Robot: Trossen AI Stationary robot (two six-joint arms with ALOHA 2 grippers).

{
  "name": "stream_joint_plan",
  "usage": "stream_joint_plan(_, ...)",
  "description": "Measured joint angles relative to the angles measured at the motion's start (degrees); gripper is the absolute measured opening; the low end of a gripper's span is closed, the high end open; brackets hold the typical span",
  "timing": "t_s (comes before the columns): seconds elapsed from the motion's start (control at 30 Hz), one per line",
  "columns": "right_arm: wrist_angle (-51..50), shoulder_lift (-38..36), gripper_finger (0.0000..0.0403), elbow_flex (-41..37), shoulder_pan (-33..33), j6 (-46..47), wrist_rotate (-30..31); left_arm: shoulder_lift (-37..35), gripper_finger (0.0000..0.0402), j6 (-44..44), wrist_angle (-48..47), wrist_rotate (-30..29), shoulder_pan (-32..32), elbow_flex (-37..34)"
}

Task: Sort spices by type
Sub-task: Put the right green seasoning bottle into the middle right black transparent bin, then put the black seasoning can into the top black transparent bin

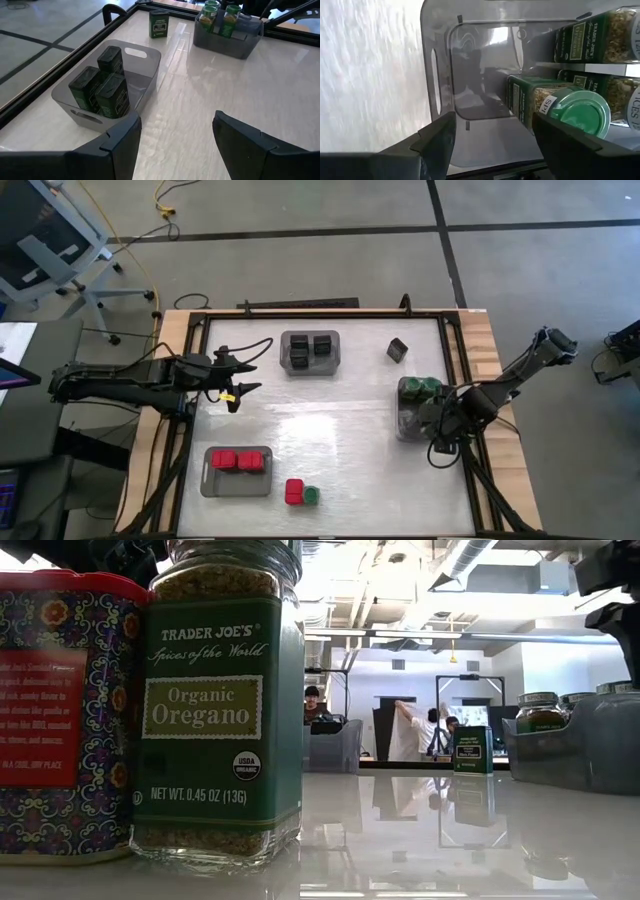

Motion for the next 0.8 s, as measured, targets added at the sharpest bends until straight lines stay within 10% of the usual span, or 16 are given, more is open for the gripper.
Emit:
stream_joint_plan(0.3,1.0,-0.2,0.0302,5.7,-0.5,4.4,1.1,0.0,0.0235,0.0,0.0,0.0,0.0,0.0)
stream_joint_plan(0.8,35.3,3.2,0.0302,8.1,-16.6,9.7,27.3,0.0,0.0235,2.6,0.3,0.0,0.0,0.0)
